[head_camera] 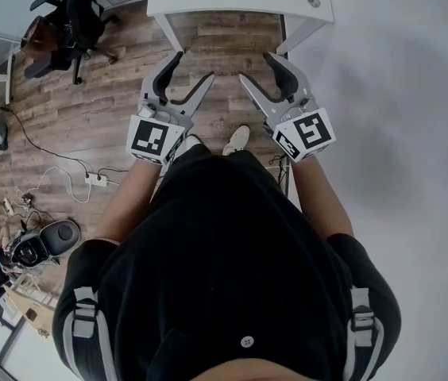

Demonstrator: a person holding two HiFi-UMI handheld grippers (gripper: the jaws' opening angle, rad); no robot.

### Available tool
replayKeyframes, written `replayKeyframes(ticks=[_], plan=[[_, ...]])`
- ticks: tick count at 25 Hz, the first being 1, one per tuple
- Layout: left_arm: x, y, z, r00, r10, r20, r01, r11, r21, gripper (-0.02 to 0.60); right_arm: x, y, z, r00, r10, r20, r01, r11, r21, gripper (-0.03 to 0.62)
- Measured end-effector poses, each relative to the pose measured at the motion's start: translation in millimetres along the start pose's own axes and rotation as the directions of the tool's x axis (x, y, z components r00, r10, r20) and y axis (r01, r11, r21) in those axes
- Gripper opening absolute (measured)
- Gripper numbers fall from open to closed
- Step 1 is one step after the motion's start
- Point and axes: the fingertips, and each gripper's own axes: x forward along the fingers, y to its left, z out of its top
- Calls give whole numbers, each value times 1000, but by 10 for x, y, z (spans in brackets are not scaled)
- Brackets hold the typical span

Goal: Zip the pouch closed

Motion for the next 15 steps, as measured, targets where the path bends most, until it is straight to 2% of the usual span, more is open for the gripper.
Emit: replayKeyframes(ticks=[15], plan=[[442, -110, 36, 999, 29, -16, -29, 1000, 3, 290, -92, -478, -8, 1000, 19, 13, -19, 1000, 20, 273]])
